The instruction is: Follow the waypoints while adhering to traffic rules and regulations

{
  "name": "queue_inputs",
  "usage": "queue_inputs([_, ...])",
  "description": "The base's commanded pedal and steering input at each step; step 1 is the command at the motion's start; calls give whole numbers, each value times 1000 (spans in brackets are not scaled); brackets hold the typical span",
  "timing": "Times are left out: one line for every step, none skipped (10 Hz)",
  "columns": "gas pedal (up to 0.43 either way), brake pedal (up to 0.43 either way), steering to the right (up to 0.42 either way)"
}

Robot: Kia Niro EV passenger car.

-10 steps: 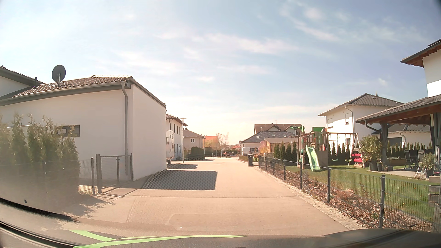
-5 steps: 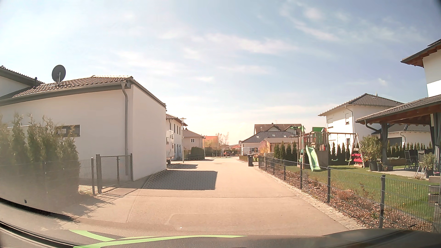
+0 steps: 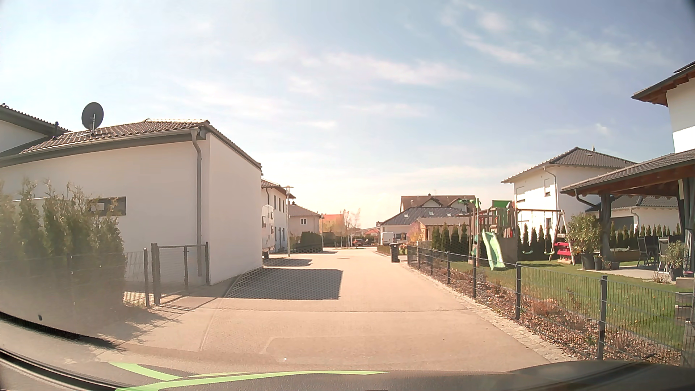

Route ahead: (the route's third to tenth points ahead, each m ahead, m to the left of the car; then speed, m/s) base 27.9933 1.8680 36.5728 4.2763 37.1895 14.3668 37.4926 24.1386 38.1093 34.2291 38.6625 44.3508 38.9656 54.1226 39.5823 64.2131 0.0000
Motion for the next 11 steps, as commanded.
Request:
queue_inputs([0,390,0])
queue_inputs([0,390,0])
queue_inputs([0,390,0])
queue_inputs([0,390,0])
queue_inputs([0,390,0])
queue_inputs([0,384,0])
queue_inputs([0,384,0])
queue_inputs([0,384,0])
queue_inputs([0,384,0])
queue_inputs([0,384,0])
queue_inputs([0,384,0])
